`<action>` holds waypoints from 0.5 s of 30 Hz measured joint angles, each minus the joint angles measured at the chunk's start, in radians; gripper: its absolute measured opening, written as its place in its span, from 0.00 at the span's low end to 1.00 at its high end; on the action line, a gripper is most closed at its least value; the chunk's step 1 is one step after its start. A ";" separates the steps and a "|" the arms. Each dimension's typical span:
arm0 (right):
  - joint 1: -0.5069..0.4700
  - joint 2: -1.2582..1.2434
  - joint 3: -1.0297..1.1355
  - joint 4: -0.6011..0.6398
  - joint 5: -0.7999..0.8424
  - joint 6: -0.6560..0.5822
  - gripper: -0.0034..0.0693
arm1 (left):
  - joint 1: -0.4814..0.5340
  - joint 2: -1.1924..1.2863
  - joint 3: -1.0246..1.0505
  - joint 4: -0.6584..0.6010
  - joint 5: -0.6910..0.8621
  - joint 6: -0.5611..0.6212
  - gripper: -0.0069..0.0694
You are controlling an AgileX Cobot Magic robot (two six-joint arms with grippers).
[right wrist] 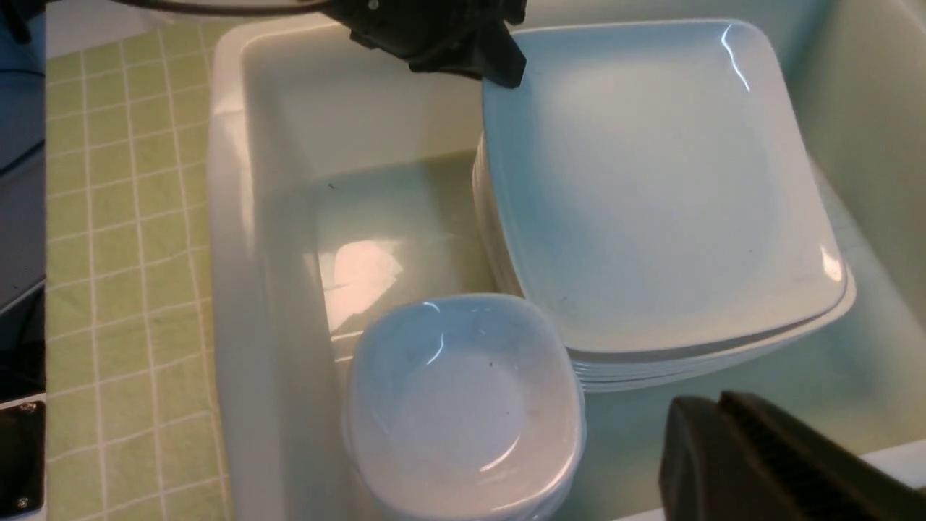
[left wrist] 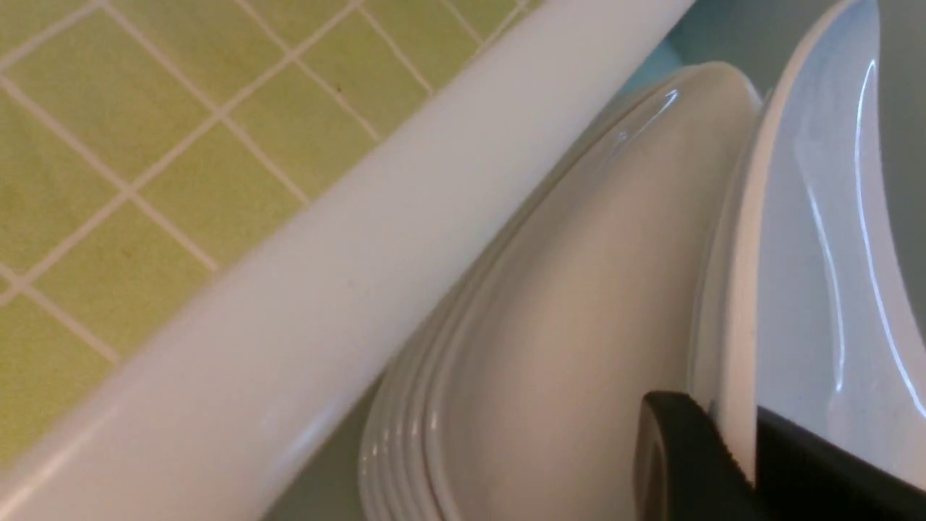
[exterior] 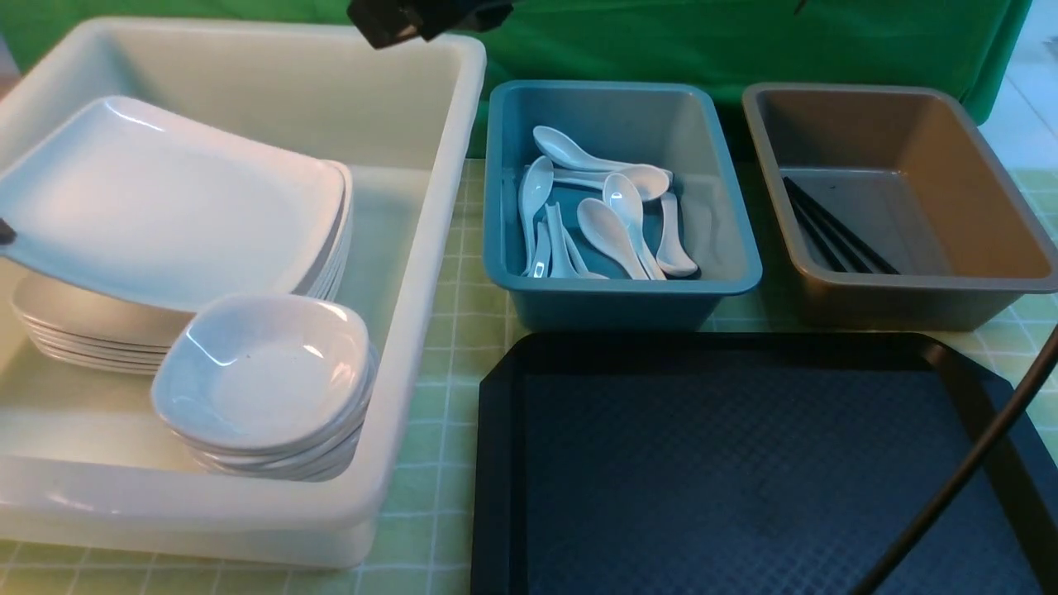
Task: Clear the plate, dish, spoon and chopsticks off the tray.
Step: Use the left arm to put the plate into the large storage box on the left
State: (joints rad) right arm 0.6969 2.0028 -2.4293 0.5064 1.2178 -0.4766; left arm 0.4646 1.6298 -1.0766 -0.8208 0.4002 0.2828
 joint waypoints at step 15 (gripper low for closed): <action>0.000 0.000 0.000 0.000 0.000 0.040 0.06 | 0.000 0.011 -0.148 0.309 0.127 -0.099 0.77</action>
State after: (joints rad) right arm 0.6969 2.0028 -2.4293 0.5064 1.2178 -0.4363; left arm 0.4646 1.6405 -1.2242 -0.5113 0.5268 0.1837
